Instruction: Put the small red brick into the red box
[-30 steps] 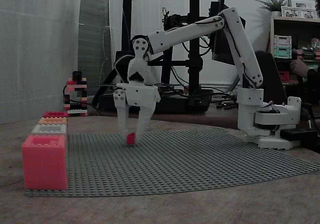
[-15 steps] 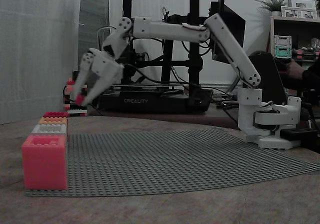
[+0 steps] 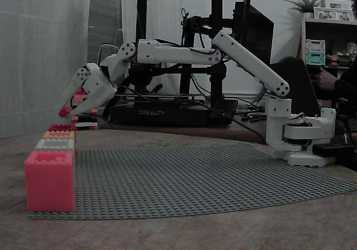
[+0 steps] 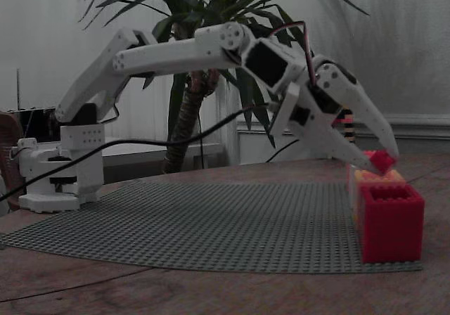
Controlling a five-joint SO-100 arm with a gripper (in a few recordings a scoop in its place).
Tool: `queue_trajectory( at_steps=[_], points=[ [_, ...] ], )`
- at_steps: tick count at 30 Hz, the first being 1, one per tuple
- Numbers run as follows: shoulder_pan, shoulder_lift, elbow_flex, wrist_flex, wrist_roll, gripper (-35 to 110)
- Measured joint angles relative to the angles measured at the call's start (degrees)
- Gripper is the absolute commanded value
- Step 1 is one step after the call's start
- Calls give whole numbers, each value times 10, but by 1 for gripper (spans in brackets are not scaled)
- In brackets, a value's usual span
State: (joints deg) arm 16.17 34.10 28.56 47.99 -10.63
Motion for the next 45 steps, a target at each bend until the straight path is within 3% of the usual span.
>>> queue_trajectory(
  at_steps=[16, 20, 25, 33, 39, 45],
  points=[
    [-3, -10, 0, 0, 25, 16],
    [-4, -10, 0, 5, 35, 15],
    [-4, -10, 0, 11, 42, 0],
    [-18, 87, 40, 115, 34, 0],
    [-53, 256, 191, 261, -14, 0],
    [-90, 478, 488, 307, -9, 0]
  ],
)
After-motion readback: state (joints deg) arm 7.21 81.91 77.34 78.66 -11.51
